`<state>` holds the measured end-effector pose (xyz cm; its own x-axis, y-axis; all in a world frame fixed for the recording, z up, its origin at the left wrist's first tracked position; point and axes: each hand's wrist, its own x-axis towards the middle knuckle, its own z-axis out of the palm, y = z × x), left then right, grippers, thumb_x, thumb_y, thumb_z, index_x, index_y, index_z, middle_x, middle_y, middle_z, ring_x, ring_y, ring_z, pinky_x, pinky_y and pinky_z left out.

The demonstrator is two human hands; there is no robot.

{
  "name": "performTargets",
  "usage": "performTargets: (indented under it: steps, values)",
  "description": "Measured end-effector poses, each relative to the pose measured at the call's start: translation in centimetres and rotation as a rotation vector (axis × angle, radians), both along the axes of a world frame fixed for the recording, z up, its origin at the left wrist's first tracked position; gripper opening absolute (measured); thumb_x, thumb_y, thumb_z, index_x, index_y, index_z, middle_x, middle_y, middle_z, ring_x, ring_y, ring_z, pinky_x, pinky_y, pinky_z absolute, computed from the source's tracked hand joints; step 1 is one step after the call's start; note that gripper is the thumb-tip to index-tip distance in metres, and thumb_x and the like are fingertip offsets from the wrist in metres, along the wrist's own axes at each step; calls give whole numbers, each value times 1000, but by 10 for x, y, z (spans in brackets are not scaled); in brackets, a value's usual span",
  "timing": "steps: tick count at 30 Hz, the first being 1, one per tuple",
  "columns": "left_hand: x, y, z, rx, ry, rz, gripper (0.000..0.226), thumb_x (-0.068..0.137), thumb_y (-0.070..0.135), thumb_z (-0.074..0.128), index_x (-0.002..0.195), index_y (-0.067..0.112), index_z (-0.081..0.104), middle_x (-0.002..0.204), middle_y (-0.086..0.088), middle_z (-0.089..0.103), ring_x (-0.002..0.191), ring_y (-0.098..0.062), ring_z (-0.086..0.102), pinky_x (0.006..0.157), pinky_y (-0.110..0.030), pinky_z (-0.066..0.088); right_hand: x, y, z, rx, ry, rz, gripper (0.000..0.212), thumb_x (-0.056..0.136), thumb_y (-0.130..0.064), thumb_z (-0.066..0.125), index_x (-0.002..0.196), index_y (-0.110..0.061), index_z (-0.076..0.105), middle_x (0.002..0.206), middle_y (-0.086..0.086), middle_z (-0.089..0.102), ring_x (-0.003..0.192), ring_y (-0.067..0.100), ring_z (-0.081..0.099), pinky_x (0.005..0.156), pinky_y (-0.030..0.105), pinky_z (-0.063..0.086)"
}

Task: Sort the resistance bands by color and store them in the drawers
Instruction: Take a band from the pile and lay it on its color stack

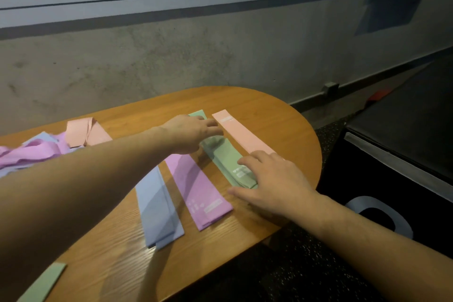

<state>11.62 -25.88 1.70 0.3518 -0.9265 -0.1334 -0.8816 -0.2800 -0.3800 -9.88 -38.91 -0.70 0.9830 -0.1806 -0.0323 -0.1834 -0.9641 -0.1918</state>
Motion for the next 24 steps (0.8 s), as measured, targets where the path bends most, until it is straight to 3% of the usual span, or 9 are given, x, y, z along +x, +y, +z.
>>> performTargets:
  steps: [3,6,11,17,21,24]
  values:
    - [-1,37,-3,-116,32,47,61,94,31,62,150,35,37,154,8,39,129,-19,50,89,-34,52,5,12,8,32,-55,34,62,91,-72,45,144,-41,40,146,-11,45,130,16,44,104,45,45]
    - [-7,87,-12,-288,139,109,53,92,30,64,143,29,49,149,2,48,127,-24,54,92,-39,51,11,30,15,86,-87,97,51,95,-58,52,142,-37,46,144,-9,49,130,17,45,105,44,44]
    - [-31,177,-35,-514,184,222,42,85,34,53,123,21,65,124,-1,65,104,-28,65,85,-39,54,27,76,15,170,-156,228,34,95,-44,58,126,-33,62,130,-7,62,122,18,54,103,37,43]
    - [-64,276,-43,-631,203,424,50,89,51,40,122,23,66,129,2,64,115,-20,61,96,-36,49,46,141,17,334,-185,325,23,96,-37,59,117,-32,66,117,-13,66,108,8,58,93,32,46]
    - [-83,334,-45,-732,120,486,45,87,48,45,115,21,69,123,2,65,112,-16,57,92,-33,44,60,185,18,453,-207,373,17,96,-33,60,111,-31,67,108,-15,68,99,5,61,86,27,48]
    - [-96,375,-55,-772,76,525,39,89,42,47,115,22,67,131,0,61,123,-22,53,102,-36,36,69,216,15,544,-207,418,12,96,-31,61,107,-35,65,102,-14,68,93,3,61,84,27,51]
